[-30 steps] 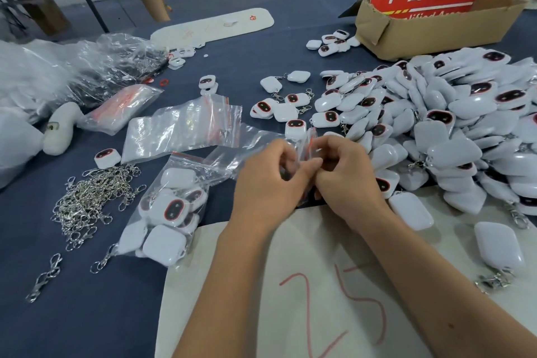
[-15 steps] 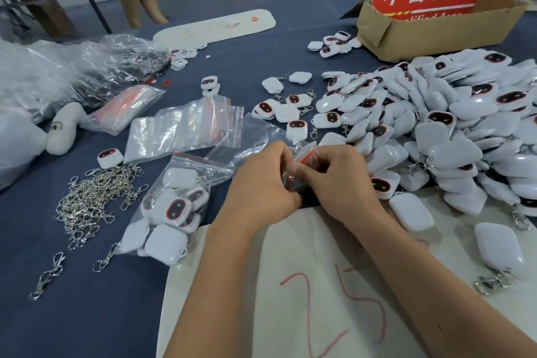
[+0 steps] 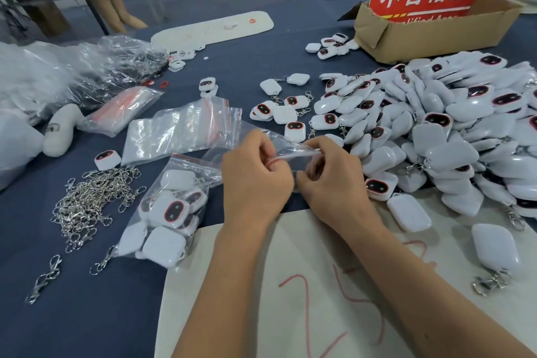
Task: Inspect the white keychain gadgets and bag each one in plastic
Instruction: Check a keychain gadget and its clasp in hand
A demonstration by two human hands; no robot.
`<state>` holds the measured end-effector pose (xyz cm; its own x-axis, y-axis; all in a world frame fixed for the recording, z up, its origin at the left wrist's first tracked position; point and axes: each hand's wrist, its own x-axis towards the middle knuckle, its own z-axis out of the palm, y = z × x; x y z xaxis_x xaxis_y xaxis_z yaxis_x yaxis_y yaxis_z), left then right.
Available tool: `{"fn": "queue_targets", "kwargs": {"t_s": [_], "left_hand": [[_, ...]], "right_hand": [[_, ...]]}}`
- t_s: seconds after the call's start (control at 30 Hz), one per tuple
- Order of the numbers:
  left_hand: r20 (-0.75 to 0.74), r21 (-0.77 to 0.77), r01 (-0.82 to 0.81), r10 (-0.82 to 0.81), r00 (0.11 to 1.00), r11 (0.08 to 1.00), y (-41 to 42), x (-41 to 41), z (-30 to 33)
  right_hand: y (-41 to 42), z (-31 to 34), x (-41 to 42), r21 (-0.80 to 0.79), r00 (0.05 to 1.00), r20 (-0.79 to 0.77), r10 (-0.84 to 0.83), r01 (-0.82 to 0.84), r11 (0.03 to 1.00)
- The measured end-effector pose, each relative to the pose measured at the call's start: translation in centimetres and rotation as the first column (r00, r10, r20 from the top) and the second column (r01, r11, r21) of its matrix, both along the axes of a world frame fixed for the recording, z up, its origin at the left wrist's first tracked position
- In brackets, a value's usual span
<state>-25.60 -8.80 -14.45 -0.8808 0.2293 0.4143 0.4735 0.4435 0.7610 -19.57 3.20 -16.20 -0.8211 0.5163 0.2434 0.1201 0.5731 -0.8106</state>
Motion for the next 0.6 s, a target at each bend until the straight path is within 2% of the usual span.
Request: {"fn": "queue_targets", "kwargs": {"t_s": [0.1,0.23,0.3,0.47,0.6], "left_hand": [[0.037,-0.175,0.058,-0.053,0.998,0.983,0.4,0.4,0.0],[0.041,-0.388,0.047,-0.034,0.999,0.921,-0.4,-0.2,-0.1],[-0.030,-0.353,0.009,-0.021,0.999,0.936,-0.3,-0.1,0.1],[-0.254,-0.065,0.015,-0.031,0.967,0.998,0.2,0.5,1.6],[-0.371,0.038,-0.015,0.029,0.928,0.999,-0.9,0.2,2.6]], "right_hand": [[0.0,0.2,0.0,-0.013,1.000,-0.009,0.027,-0.027,1.000],[-0.1,0.5,0.1,0.053,0.997,-0.024,0.077,-0.076,0.996],[-0.3,0.5,0.1,0.070,0.995,-0.024,0.096,-0.094,0.993],[-0.2,0.2,0.1,0.076,0.990,-0.007,0.139,-0.138,0.988],[-0.3,0.0,-0.1,0.129,0.991,-0.011,0.137,-0.134,0.983]]}}
